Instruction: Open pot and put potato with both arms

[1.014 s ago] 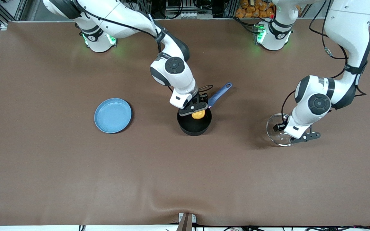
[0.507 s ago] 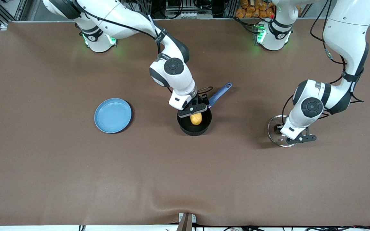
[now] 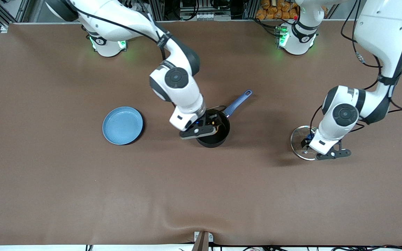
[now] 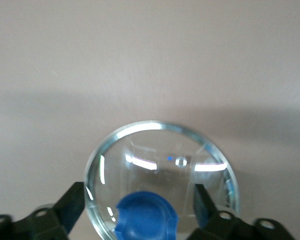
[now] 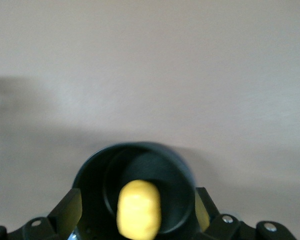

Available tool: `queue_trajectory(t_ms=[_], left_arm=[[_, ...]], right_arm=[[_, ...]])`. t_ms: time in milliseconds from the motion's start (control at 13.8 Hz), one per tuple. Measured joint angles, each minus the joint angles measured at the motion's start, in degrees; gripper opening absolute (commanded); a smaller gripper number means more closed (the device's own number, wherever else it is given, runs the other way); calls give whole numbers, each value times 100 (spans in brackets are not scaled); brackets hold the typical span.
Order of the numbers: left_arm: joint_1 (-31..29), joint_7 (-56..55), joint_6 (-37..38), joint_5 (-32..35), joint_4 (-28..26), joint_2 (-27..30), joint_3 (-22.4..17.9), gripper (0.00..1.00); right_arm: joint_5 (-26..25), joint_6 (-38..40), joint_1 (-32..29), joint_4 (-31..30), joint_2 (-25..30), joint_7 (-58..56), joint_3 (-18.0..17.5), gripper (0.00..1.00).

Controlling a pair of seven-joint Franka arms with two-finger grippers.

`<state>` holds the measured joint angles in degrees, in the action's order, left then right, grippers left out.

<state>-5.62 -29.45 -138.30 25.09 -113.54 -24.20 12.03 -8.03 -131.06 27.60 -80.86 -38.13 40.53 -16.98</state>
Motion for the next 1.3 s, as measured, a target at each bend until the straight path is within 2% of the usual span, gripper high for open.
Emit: queue_trajectory(t_ms=[145,290,507,652,797,1014,1304], left_arm=[[-22,-13,506,-244,328,346,236,100],[-19,-13,1581,-711,913,645,509,100],[-17,-14,3192,-1197,2083,807,849,100],[-16,-14,3871,-1446,2706,849,913,100],[-23,-14,4159,-1626,3039,992,916,100],[-22,-13,4437,-1837,3145,1436,920,100],[-48,385,4692,-1846,3146,1955,884,100]], right_arm=[[12,424,-406,136,142,-53,-175,100],[62,826,-811,194,322,-241,-348,100],[117,1665,-1212,239,688,-656,-367,100],[123,2289,-1488,249,990,-1138,-305,100],[299,2821,-1645,256,1333,-1685,14,100],[770,3619,-1686,264,1879,-2326,794,100],[801,4500,-1722,254,2489,-2610,1359,100]])
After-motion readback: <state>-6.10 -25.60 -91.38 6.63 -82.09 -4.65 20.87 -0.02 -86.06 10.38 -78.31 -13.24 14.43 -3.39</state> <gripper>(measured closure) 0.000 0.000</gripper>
